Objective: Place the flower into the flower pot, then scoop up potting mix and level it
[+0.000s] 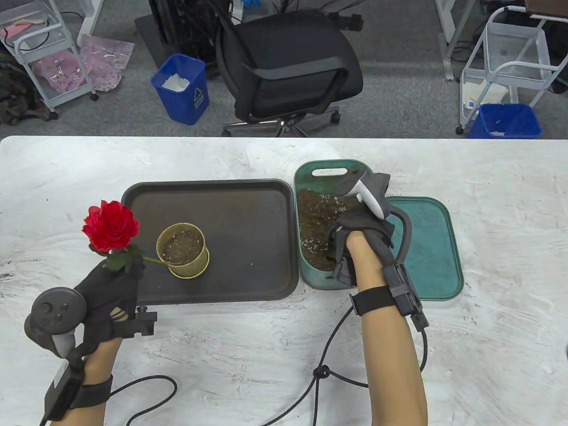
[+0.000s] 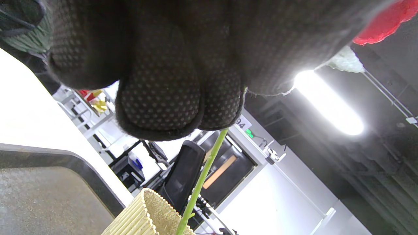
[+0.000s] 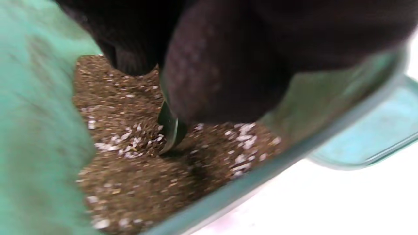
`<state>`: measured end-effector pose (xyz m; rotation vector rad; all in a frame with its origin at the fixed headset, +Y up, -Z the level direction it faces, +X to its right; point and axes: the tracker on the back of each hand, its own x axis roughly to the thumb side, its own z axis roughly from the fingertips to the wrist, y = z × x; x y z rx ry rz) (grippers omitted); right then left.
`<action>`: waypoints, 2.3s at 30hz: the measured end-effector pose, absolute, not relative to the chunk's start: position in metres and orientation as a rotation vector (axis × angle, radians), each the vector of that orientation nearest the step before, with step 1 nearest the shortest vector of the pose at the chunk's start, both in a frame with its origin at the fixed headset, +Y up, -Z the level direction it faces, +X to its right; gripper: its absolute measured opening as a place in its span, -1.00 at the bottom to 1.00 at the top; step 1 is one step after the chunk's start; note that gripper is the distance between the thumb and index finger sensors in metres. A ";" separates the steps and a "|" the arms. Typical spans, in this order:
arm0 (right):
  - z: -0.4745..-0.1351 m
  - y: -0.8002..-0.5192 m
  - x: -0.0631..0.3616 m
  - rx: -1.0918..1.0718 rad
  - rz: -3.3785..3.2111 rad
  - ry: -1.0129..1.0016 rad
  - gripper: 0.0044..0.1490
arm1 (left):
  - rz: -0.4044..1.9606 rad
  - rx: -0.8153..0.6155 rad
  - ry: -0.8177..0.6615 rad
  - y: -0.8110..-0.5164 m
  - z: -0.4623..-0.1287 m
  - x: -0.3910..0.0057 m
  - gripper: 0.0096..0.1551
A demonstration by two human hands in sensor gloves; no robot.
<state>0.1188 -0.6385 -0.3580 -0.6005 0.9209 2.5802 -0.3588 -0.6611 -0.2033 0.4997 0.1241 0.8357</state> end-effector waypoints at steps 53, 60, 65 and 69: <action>-0.315 -0.611 0.044 -0.083 1.796 0.764 -0.30 | 0.841 0.498 0.124 -0.660 -0.203 -0.358 -0.55; -0.312 -0.638 -0.039 0.036 1.866 0.918 -0.30 | 0.840 0.498 0.122 -0.660 -0.203 -0.358 -0.55; -0.309 -0.652 -0.072 0.045 2.019 0.905 -0.30 | 0.844 0.497 0.126 -0.660 -0.203 -0.359 -0.55; -0.305 -0.647 -0.091 0.094 2.251 0.759 -0.30 | 0.843 0.497 0.123 -0.660 -0.203 -0.358 -0.55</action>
